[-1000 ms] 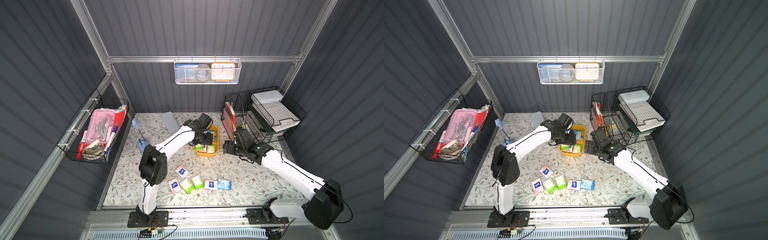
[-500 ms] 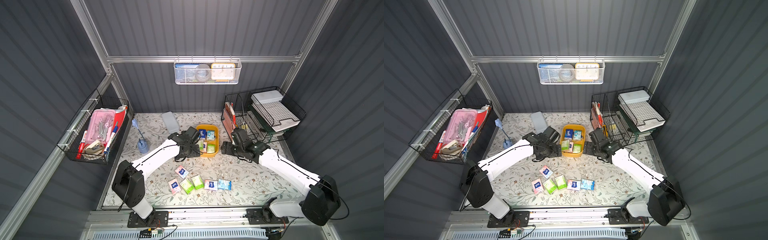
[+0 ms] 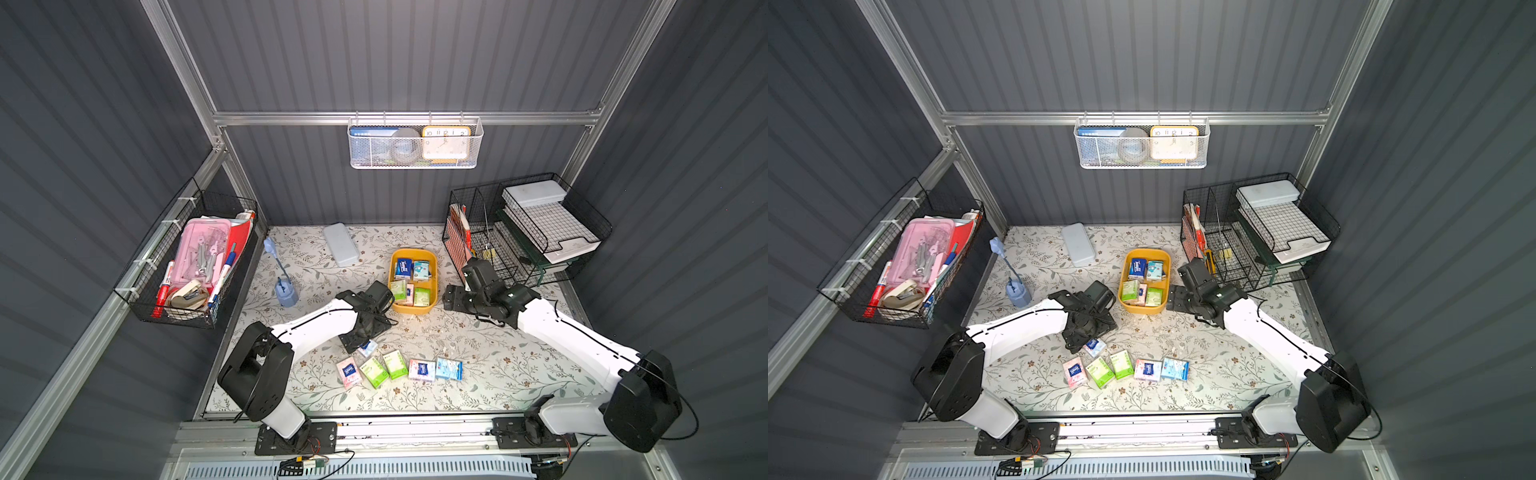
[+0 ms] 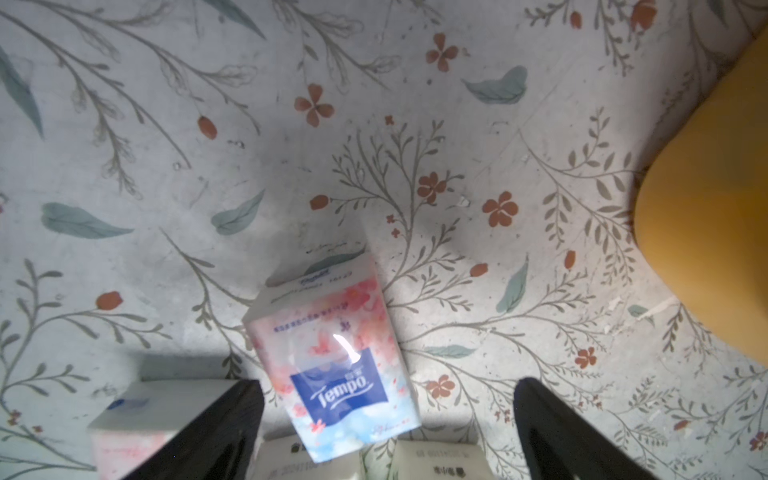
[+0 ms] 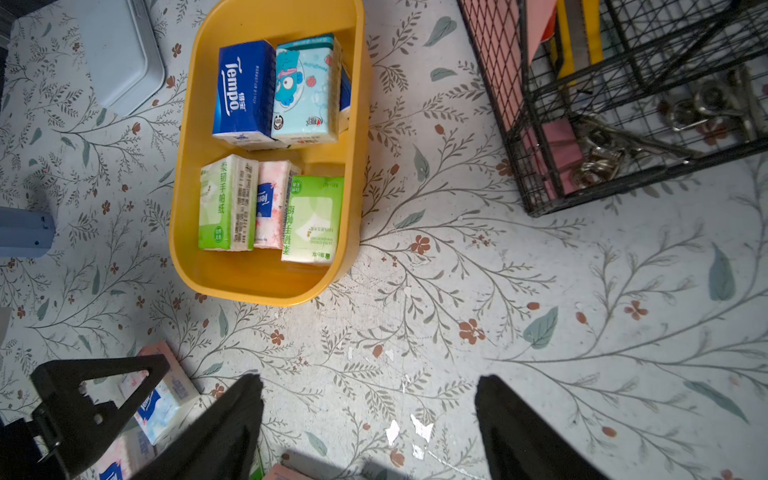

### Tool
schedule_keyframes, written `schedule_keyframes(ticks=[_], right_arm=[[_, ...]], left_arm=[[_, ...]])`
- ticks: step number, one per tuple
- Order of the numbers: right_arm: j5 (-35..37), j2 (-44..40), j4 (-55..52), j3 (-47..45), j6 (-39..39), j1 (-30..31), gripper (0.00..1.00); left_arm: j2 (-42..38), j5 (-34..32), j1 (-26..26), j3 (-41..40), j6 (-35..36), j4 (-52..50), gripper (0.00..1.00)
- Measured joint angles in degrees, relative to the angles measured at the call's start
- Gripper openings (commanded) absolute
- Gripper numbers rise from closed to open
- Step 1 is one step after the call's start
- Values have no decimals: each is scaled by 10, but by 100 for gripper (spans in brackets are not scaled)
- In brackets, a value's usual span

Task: Put the pocket tissues into the storage box
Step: Pick up the pocket tissues from the center of the board.

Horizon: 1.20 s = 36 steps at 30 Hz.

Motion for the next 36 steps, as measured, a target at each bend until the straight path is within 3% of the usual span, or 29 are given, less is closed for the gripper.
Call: schedule_keyframes(ticks=[11,18,29,36], right_arm=[[4,-4,-4,0,-2,0,85],[4,-4,-5,0,-3,0,85],[6,-9,-9,0,-4,0,85],[6,-9,-10,-3,-4,0,85]], left_arm=[[-11,2,0,-55,-81,39,90],[10,14,3,-54,-78,71,68],[33,24,16,-50,-79,83,67],[41,30,18,-42,-66,88,45]])
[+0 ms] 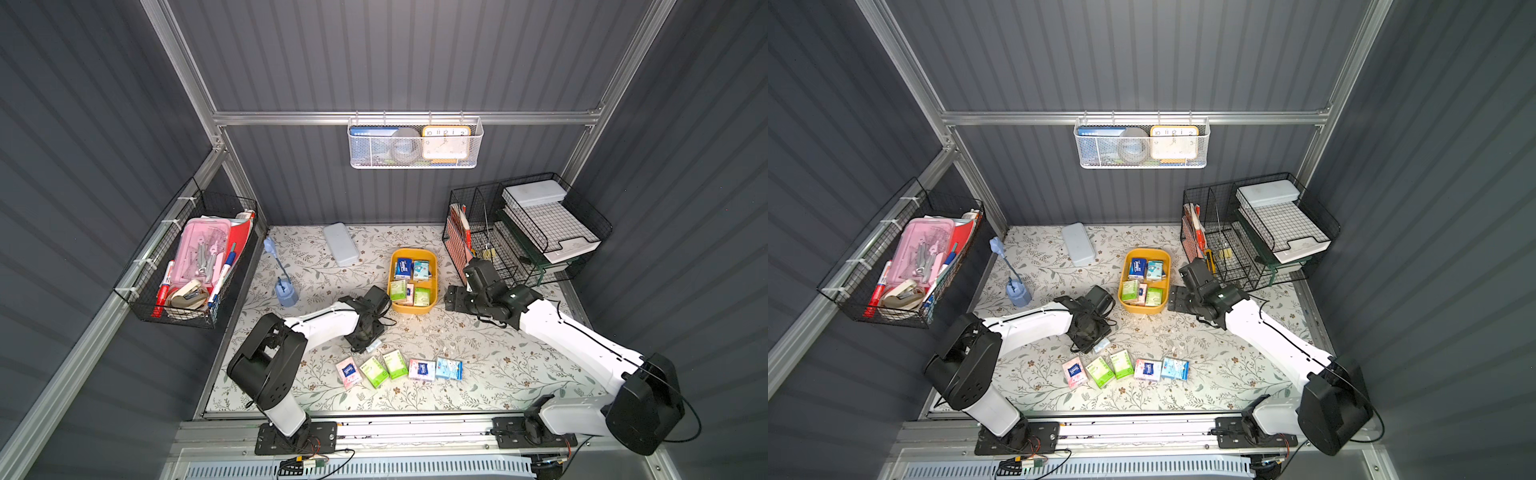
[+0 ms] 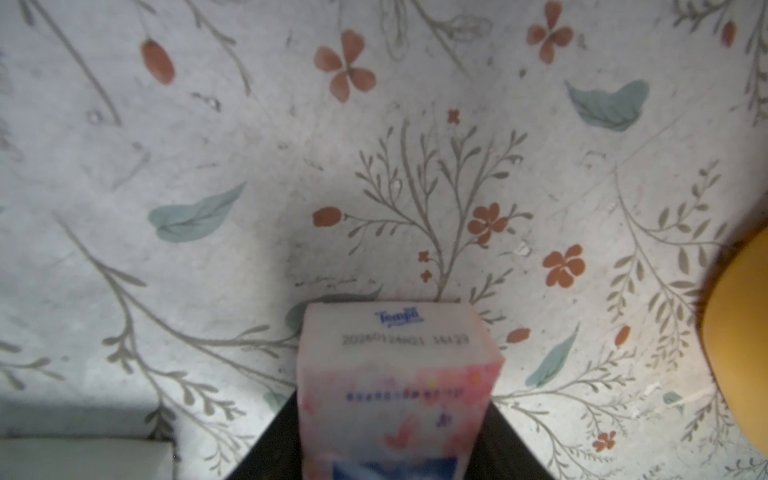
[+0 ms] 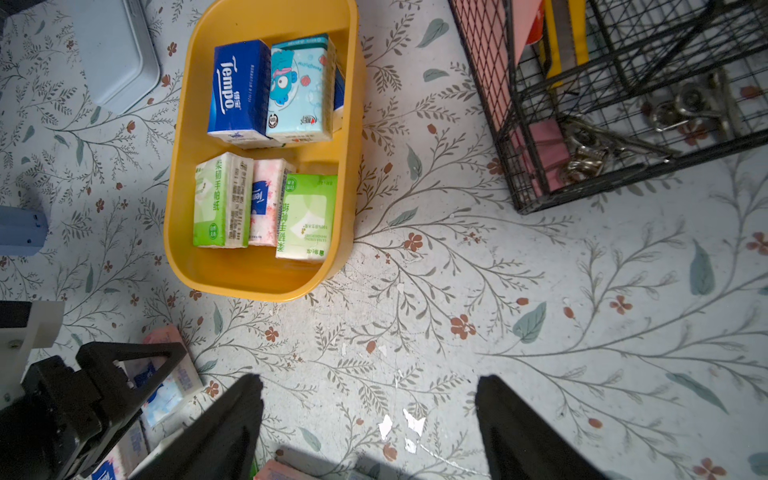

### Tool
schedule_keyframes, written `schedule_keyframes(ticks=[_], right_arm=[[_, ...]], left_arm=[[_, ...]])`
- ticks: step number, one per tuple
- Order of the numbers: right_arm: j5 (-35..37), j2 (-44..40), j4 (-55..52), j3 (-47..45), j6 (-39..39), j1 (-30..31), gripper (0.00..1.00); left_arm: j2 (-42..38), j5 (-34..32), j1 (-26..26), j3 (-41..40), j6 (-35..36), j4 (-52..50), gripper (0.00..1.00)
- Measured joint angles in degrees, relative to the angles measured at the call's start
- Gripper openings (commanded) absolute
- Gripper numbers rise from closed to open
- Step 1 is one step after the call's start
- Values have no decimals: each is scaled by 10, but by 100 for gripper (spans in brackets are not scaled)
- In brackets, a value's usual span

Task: Put the pocket tissues into the storage box
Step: Pick up the pocket tissues from the center of the board.

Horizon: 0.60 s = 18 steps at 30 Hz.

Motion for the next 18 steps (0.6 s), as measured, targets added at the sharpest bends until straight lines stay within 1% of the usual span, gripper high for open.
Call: schedule_keyframes(ticks=[2,3,6,9,12,18], right_arm=[[0,0,0,0,0,0,85],[0,0,-1,0,0,0,85],[0,0,-1,-1,0,0,85],[0,0,-1,-5,0,0,85],[0,0,-1,-7,0,0,85],[0,0,2,-7,0,0,85]], left_arm=[[0,0,0,2,2,0,37],[0,0,0,4,6,-1,36],[1,0,0,14,18,-4,36],[3,-3,0,39,46,-21,36],[12,-4,0,94,96,-38,38],[68,1,-1,253,210,-67,37]])
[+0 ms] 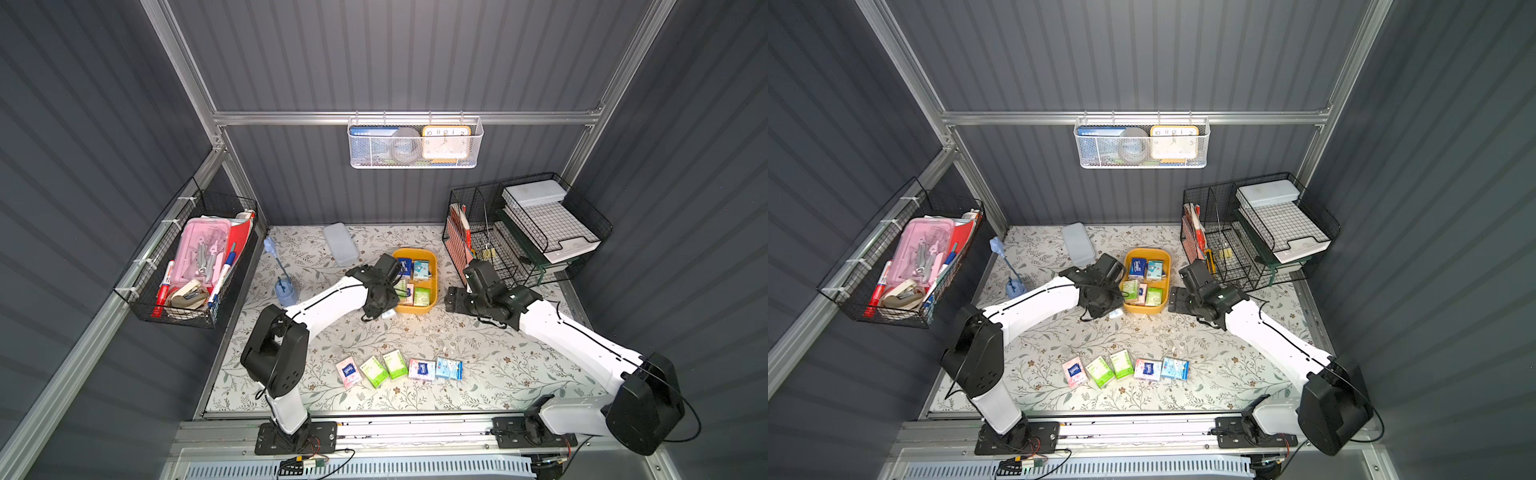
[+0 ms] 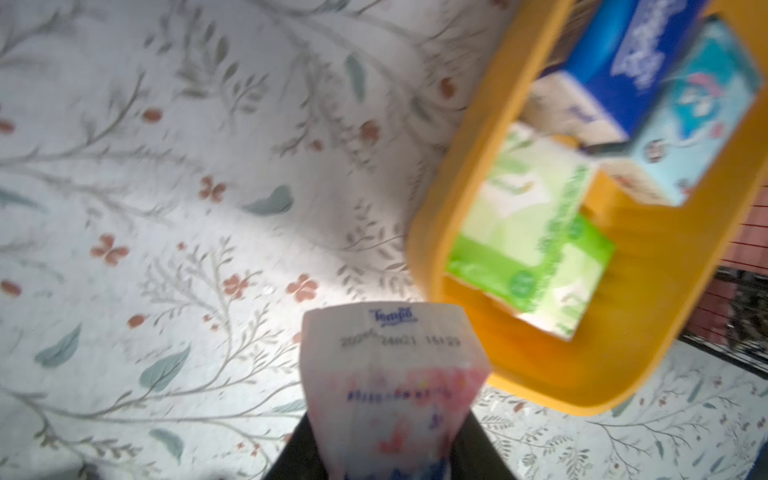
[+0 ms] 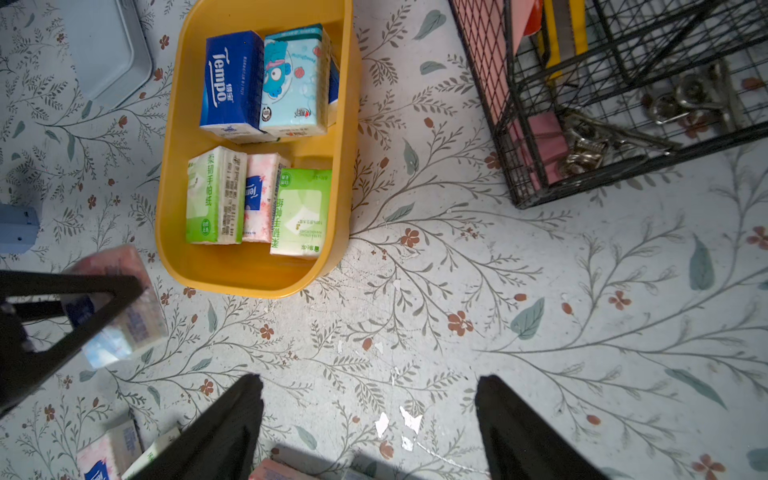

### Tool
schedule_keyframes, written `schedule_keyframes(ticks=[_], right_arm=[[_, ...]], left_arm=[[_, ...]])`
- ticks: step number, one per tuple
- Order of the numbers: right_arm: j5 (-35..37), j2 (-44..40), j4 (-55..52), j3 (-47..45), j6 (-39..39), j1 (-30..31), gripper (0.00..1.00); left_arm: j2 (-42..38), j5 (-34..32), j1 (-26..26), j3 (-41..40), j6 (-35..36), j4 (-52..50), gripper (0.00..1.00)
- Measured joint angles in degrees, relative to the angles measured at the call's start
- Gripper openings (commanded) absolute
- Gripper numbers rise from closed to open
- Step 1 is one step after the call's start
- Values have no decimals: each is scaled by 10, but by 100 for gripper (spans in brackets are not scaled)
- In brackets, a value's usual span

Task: Put the pocket tissues into the storage box
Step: Pick up the pocket tissues from the center of the board, then place the pocket tissues in the storage box.

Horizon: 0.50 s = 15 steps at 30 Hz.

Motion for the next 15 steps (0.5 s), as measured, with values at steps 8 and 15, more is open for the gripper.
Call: schedule_keyframes(ticks=[8,15], right_arm=[[3,0,1,0,0,-3,85],[9,-2,-1,0,0,-8,85]], left_arm=[[77,13,-9,175,108,-32,37],[193,43,-23,291,170,-64,37]])
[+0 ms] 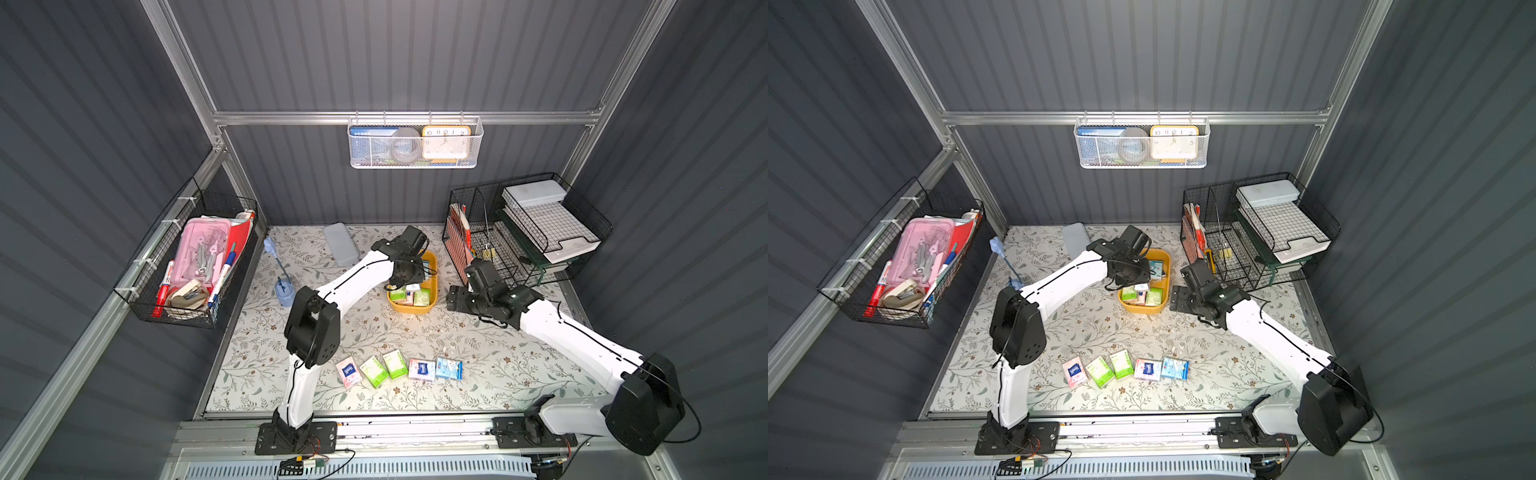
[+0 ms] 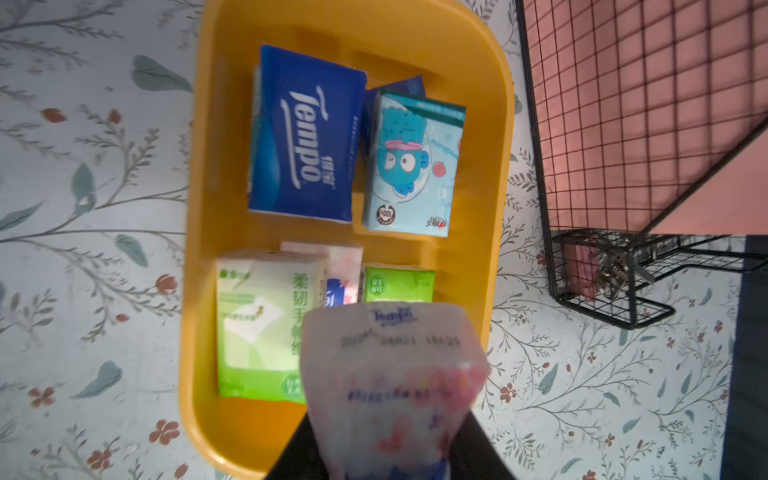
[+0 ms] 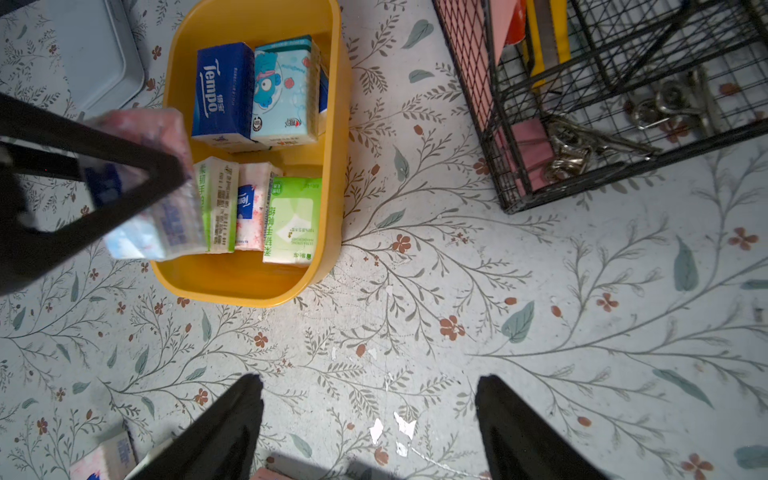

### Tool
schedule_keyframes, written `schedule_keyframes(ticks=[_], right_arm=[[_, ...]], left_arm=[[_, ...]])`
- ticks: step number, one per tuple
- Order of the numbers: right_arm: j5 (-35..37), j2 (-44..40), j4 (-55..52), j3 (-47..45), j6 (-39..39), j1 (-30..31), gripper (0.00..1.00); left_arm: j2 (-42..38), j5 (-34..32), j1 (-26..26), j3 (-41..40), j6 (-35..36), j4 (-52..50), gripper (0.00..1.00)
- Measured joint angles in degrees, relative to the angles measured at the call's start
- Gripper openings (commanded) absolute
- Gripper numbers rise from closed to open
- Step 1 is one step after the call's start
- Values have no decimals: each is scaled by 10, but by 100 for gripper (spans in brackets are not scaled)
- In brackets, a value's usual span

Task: Put the pocket tissues into the storage box
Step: Place the pocket tissues in the storage box.

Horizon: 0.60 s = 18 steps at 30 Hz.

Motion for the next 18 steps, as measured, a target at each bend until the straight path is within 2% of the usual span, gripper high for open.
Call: schedule_keyframes(ticks=[7,13,15,18], right_arm=[[6,-22,0,-6,0,-5,85],[6,-23,0,-11,0,-7,85],[6,-23,0,-12,0,-7,85],[6,-23,0,-14,0,-7,85]], left_arm=[[60,25,-4,19,28,-25,36],[75,33,-6,26,34,-28,38],[80,39,-7,31,33,-27,40],[86,45,-8,36,33,-26,51]])
